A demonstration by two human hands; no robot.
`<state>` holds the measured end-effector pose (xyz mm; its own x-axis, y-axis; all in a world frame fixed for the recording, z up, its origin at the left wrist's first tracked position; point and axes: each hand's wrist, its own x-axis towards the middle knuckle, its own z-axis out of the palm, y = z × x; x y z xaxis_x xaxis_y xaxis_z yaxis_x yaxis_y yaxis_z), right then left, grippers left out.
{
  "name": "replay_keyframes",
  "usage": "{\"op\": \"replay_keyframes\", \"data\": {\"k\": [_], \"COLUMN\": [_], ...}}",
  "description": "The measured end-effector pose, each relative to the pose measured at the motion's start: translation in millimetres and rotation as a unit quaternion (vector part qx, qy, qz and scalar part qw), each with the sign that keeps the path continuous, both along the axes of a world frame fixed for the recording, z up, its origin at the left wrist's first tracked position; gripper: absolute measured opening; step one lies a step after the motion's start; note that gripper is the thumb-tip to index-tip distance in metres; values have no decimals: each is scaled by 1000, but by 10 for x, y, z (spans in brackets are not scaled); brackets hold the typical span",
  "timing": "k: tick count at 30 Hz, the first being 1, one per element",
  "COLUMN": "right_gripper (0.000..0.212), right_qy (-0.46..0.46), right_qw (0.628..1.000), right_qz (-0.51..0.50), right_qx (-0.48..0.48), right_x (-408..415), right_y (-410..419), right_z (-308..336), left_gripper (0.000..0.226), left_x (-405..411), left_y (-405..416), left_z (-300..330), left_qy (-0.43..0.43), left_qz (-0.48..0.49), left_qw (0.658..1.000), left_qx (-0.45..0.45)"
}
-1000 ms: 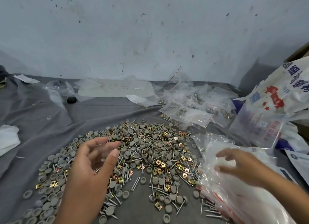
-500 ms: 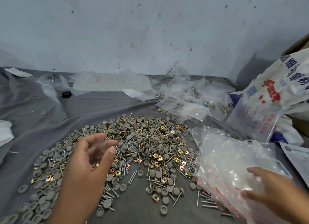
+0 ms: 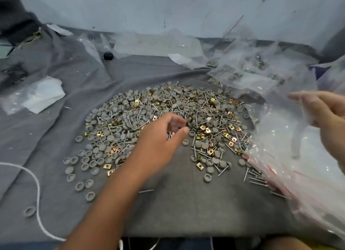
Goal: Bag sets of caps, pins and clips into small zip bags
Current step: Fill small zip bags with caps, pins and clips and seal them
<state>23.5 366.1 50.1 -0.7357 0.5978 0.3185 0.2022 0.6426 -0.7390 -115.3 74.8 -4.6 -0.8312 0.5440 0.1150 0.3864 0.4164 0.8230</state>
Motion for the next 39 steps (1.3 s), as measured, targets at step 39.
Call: {"op": "replay_keyframes", "data": {"k": [39], "right_gripper": [33], "right_qy": [33], "right_qw": [918], "right_qz": [200], "right_qx": [-341], "right_x": [-897], "right_y": [-1265], "right_z": [-677], "left_gripper": [23], "left_x": [-20], "left_y": [70], "left_z": [1], "left_qy": [91], "left_qz": [42], "left_qw": [995], "left_qx": [6]}}
